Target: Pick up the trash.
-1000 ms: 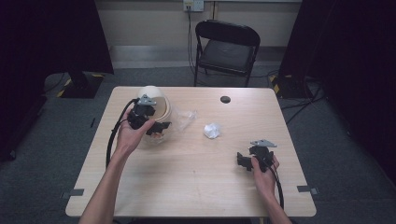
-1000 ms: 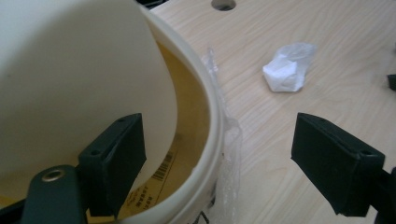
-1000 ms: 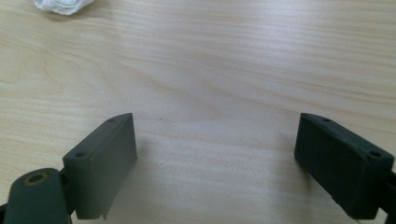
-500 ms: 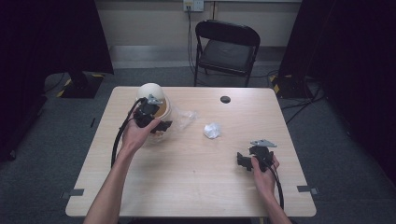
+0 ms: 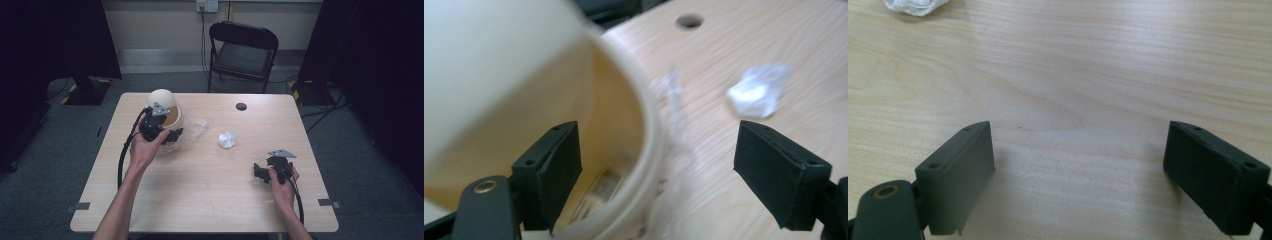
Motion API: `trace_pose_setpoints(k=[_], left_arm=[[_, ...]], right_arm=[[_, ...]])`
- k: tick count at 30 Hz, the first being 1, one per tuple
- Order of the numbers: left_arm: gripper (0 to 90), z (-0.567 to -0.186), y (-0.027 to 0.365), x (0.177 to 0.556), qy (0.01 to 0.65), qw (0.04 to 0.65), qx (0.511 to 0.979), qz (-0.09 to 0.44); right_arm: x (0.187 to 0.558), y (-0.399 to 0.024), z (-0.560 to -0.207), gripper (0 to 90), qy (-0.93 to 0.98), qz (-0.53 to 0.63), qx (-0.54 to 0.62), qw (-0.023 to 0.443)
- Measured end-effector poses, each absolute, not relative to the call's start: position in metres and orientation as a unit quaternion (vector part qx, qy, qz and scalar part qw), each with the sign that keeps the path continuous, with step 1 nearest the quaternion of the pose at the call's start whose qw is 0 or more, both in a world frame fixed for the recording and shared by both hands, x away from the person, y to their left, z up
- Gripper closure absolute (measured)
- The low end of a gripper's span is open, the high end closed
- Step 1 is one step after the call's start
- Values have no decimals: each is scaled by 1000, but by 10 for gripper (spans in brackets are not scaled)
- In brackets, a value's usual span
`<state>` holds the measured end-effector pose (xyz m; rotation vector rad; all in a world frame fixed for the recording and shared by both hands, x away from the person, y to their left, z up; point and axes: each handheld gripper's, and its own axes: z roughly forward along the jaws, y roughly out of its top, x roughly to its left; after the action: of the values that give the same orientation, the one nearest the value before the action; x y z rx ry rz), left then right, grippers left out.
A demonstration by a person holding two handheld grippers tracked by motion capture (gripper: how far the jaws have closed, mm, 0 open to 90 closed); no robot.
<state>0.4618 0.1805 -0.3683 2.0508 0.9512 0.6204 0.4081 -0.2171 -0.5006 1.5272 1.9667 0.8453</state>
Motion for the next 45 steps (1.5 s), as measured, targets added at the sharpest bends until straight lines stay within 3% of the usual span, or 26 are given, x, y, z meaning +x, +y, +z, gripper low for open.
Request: trace_pose_setpoints(k=[9,24,45], left_arm=[[181,-365,126,444,298,406,837,213],[194,-421,82,471,302,411,851,123],[199,-456,63,489,314,387,860,111]], right_arm=[[408,-217,-501,116,723,311,562,253],[408,-217,-501,116,724,312,561,252],[409,-218,-501,117,727,313,557,251]])
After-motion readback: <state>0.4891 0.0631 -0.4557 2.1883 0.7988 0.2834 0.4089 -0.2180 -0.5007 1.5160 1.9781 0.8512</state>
